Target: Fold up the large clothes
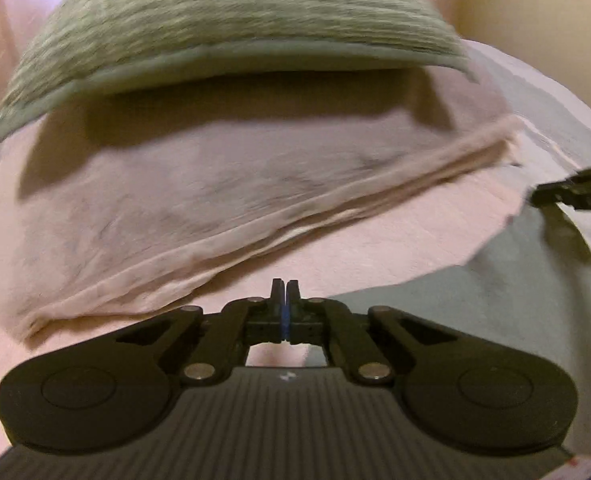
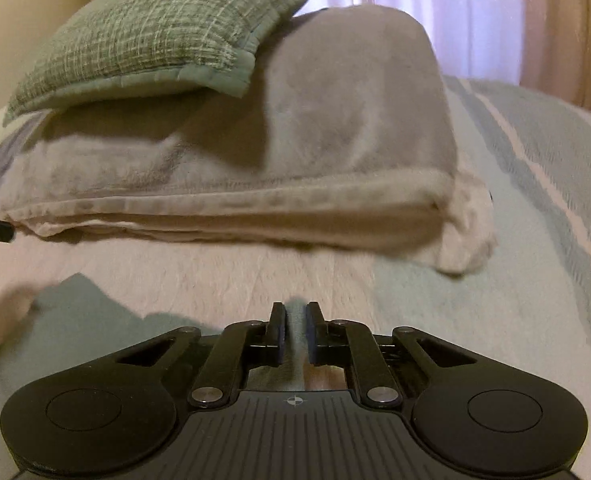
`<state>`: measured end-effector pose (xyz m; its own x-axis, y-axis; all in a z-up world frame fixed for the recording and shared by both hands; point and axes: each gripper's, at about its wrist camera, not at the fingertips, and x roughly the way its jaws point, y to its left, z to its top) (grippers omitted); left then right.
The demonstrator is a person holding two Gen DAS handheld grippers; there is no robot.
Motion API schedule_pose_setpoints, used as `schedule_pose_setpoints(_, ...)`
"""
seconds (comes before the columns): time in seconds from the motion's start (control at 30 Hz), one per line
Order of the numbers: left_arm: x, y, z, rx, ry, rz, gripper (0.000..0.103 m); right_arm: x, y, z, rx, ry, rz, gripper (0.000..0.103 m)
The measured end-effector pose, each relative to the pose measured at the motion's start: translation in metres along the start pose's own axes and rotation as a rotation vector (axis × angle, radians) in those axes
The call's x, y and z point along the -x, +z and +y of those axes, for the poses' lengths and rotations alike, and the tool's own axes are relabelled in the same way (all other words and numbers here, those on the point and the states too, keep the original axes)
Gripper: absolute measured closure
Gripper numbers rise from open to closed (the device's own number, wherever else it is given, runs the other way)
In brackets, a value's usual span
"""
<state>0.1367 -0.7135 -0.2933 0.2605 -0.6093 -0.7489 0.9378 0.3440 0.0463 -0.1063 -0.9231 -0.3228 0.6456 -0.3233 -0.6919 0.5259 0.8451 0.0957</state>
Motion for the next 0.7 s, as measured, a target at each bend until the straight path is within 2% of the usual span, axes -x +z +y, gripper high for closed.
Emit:
schedule_pose_setpoints(0.07, 0.003, -0.007, 0.007, 0.012, 0.009, 0.012, 0.103, -0.007, 0.0, -0.001, -0.013, -0.048, -0.007, 0.095)
schedule_pose_setpoints(0.13, 0.01, -0.022, 0.008, 0.003, 0.004, 0.039, 0.101, -0.01, -0.004, -0.008, -0.065, -0.168, 0.037, 0.084)
schedule_pose_setpoints(0.17, 0.013, -0.032, 0.007, -0.01, 0.0, 0.058, 0.097, -0.006, -0.009, -0.011, -0.088, -0.193, 0.04, 0.071)
schedule_pose_setpoints(0.2, 0.02, -0.042, 0.007, -0.018, -0.004, 0.071, 0.095, 0.003, -0.015, -0.014, -0.113, -0.185, 0.029, 0.062)
schedule_pose_setpoints(0.27, 0.034, -0.066, 0.004, -0.025, -0.006, 0.106, 0.093, 0.025, -0.033, -0.015, -0.155, -0.138, 0.024, 0.056)
schedule_pose_setpoints(0.3, 0.041, -0.078, 0.002, -0.022, -0.014, 0.121, 0.092, 0.036, -0.043, -0.011, -0.154, -0.127, 0.028, 0.056)
schedule_pose_setpoints(0.37, 0.064, -0.108, -0.005, -0.029, -0.03, 0.148, 0.077, 0.062, -0.067, -0.001, -0.143, -0.109, 0.031, 0.055)
schedule_pose_setpoints(0.53, 0.116, -0.184, -0.033, -0.091, -0.127, 0.265, 0.07, 0.131, -0.146, 0.043, -0.171, -0.057, 0.116, 0.055)
schedule_pose_setpoints(0.63, 0.148, -0.217, -0.052, -0.165, -0.226, 0.291, 0.068, 0.181, -0.193, 0.081, -0.21, -0.045, 0.161, 0.055)
schedule_pose_setpoints(0.7, 0.167, -0.234, -0.064, -0.22, -0.321, 0.309, 0.062, 0.214, -0.221, 0.109, -0.236, -0.033, 0.192, 0.055)
